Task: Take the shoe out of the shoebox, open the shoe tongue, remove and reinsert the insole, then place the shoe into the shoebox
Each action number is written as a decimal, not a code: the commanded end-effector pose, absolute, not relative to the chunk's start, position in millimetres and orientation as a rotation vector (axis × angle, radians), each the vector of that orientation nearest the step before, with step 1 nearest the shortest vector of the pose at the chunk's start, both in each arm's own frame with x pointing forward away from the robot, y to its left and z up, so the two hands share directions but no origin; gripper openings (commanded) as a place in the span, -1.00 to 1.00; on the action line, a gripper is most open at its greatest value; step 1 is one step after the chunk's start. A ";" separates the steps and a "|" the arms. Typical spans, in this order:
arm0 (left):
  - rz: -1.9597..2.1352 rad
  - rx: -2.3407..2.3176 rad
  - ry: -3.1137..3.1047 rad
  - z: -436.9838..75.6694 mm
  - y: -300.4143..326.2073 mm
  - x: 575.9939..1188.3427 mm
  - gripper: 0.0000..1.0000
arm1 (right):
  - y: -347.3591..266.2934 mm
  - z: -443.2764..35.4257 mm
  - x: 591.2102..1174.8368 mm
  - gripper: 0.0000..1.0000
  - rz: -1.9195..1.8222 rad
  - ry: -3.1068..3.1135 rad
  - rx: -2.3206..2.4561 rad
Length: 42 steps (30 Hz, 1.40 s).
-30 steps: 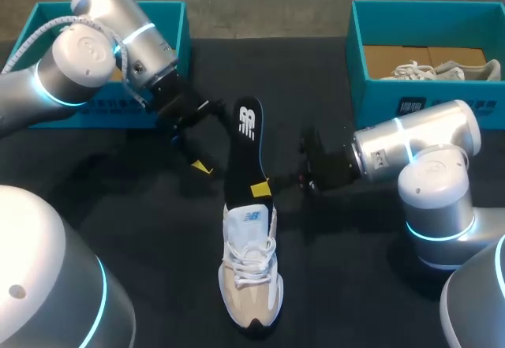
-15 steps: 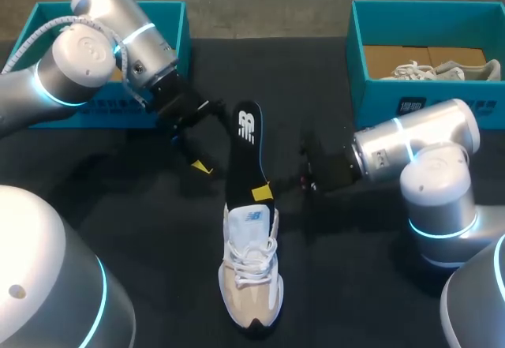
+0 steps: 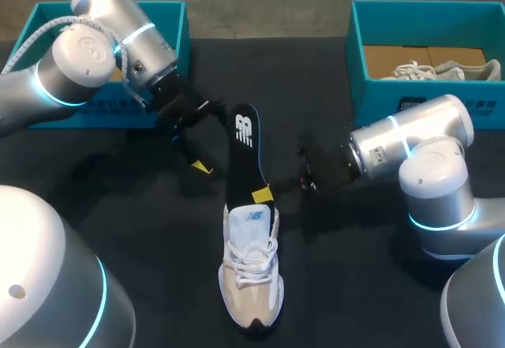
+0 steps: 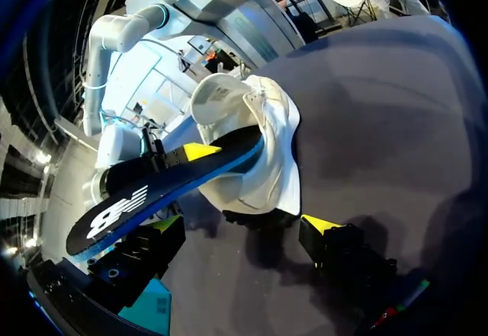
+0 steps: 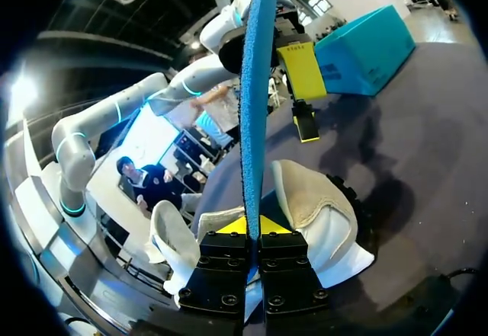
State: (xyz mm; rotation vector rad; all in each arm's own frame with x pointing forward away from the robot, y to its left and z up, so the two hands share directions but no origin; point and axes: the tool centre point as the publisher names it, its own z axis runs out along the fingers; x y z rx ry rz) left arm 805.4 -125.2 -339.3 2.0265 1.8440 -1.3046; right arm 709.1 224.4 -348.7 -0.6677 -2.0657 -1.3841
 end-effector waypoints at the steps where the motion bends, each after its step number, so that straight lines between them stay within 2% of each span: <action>1: -1.301 2.029 1.845 -339.3 -125.5 805.4 1.00 | 227.7 -352.4 704.8 -1.00 -1.378 -2.064 -0.672; 39: -1.301 2.029 1.845 -339.3 -125.5 805.4 1.00 | 232.8 -363.9 690.5 -1.00 -1.285 -2.021 -0.619; 41: -1.301 2.029 1.845 -339.3 -125.5 805.4 1.00 | 232.0 -362.7 690.8 -0.64 -1.292 -2.020 -0.621; 42: -1.301 2.029 1.845 -339.3 -125.5 805.4 1.00 | 231.8 -362.4 690.8 -0.59 -1.293 -2.020 -0.623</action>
